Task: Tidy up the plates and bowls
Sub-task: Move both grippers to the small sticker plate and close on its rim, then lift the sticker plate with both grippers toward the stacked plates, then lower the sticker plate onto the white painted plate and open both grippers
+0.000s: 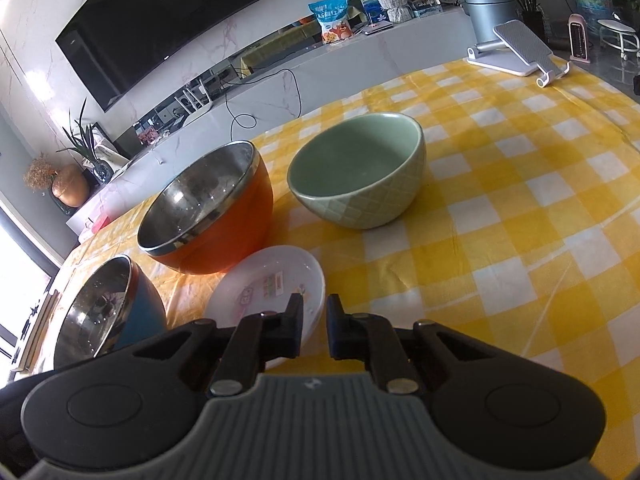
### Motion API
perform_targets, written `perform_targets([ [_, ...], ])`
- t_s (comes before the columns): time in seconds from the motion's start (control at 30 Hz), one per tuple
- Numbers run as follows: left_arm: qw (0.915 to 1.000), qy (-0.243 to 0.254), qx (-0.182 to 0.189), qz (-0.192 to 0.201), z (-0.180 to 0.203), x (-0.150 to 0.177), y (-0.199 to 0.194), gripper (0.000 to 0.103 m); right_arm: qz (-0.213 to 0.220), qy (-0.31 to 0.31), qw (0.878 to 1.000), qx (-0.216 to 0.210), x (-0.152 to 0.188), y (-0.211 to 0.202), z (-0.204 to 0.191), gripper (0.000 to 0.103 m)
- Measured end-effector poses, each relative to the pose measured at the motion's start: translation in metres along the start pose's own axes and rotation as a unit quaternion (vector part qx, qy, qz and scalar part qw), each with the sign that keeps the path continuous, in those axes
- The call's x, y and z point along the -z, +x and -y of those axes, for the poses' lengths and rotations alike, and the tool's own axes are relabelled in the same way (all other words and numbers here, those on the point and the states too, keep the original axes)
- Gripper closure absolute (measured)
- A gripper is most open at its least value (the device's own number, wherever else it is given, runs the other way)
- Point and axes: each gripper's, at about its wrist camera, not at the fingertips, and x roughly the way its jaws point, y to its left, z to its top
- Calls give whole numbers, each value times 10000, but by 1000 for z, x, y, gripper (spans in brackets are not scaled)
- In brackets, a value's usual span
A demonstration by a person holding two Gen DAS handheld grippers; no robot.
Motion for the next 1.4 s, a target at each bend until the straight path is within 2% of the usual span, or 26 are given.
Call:
perform_targets([
  [0.17,10000,61,-60,-45,1,-1,4,89,-8,-35,10000,-5,4,3,-1,98],
  [0.43,9996,275,20,-49,3,-1,-11,90,95,-314,9994,87,6,-12,-9,98],
  [0.57,9993,356,115,-93,4,1,-29,90,169,-334,9992,121,9,-30,-13,99],
  [0.8,9980,578,179,-200,6,12,-73,90,46,96,9999,37,25,-70,-16,100],
  [1.13,9975,544,358,-277,-24,20,-137,90,-124,336,9993,-142,67,-116,-47,99],
  [1.4,9973,566,252,-390,-42,32,-153,90,-279,206,9993,-107,89,-132,-67,99],
])
